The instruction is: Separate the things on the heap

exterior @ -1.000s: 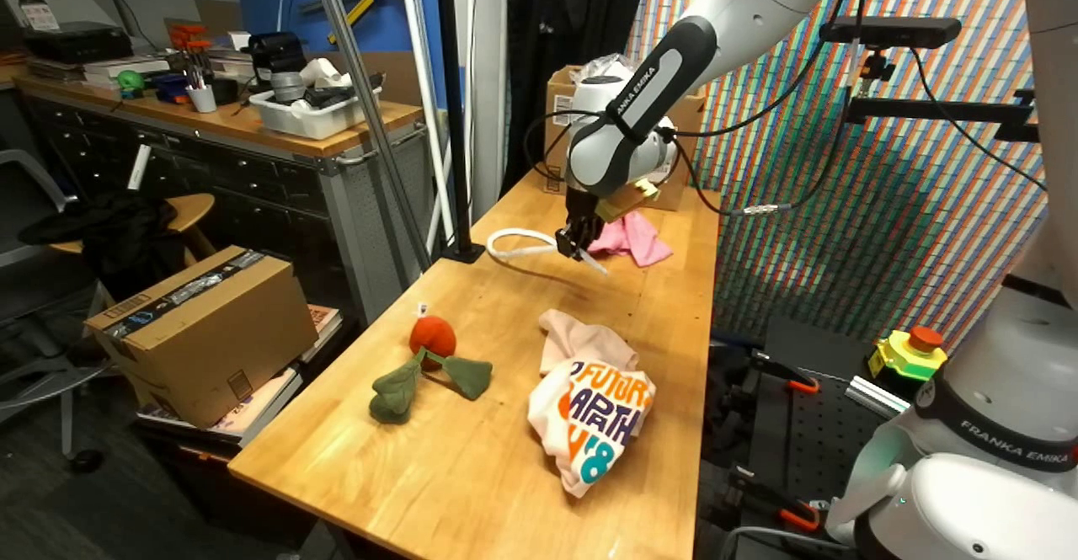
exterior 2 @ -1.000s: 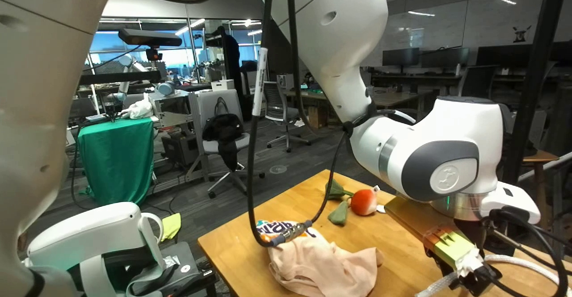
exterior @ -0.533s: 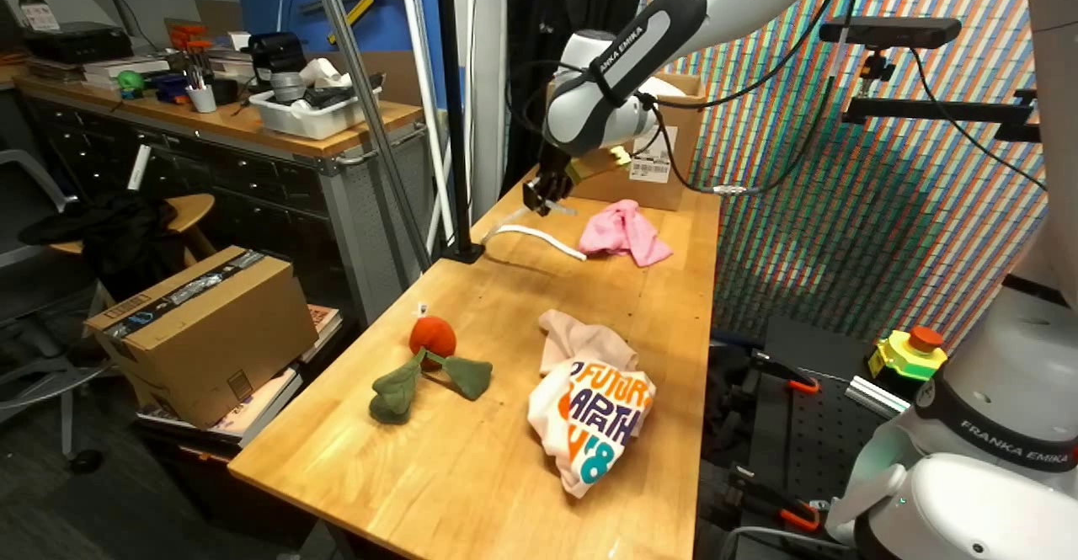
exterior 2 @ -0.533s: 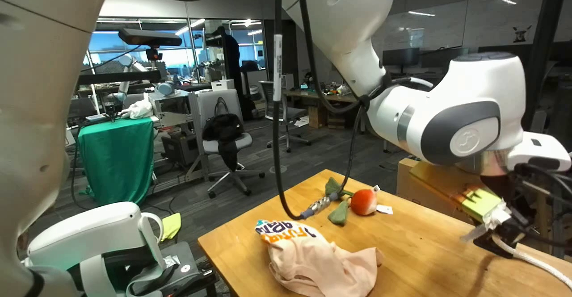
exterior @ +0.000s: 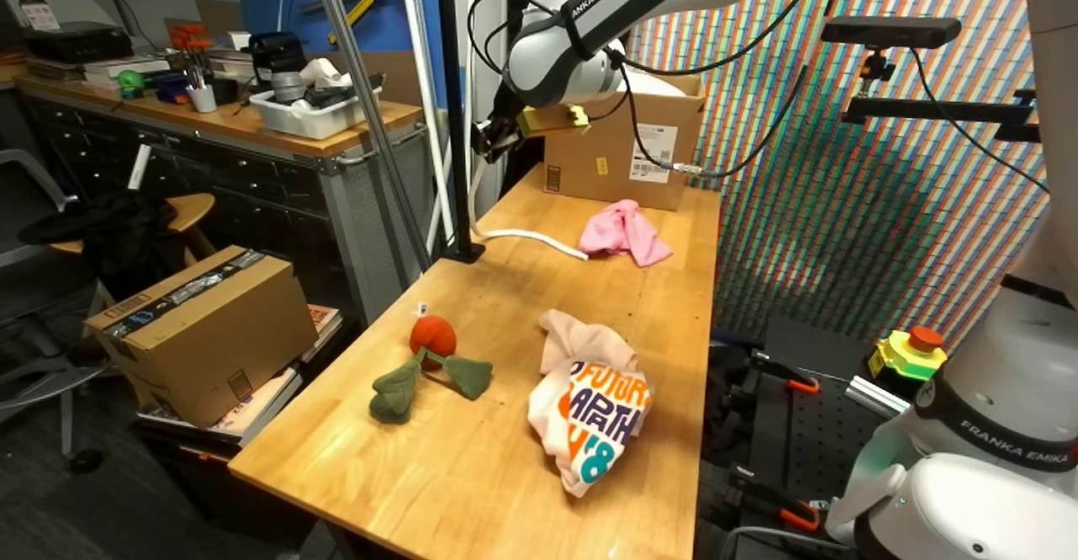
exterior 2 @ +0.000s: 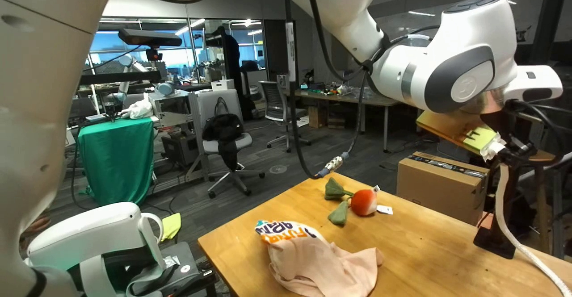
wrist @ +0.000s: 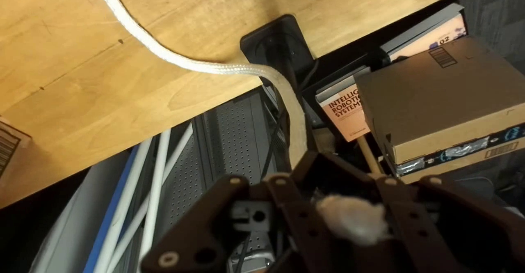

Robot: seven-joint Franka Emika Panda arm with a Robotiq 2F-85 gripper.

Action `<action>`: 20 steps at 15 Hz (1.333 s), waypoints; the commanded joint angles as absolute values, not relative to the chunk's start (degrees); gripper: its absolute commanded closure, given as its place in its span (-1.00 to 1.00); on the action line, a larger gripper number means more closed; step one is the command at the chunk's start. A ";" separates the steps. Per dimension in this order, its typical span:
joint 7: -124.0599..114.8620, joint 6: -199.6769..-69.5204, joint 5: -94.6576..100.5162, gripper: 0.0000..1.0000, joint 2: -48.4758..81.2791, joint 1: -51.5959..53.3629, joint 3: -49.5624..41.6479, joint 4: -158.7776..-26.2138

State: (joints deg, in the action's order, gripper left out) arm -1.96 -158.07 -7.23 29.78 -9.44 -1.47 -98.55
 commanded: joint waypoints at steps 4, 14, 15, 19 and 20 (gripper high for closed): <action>-3.99 -159.72 -6.35 0.95 33.71 -9.20 -5.57 -99.40; -2.46 -154.09 -2.58 0.95 36.07 -8.01 -7.68 -108.33; -2.38 -153.04 -1.95 0.95 36.00 -7.63 -7.61 -109.05; -2.60 -148.38 0.85 0.95 36.65 -5.99 -8.22 -109.69; -2.74 -147.63 1.58 0.95 36.77 -5.69 -8.50 -109.61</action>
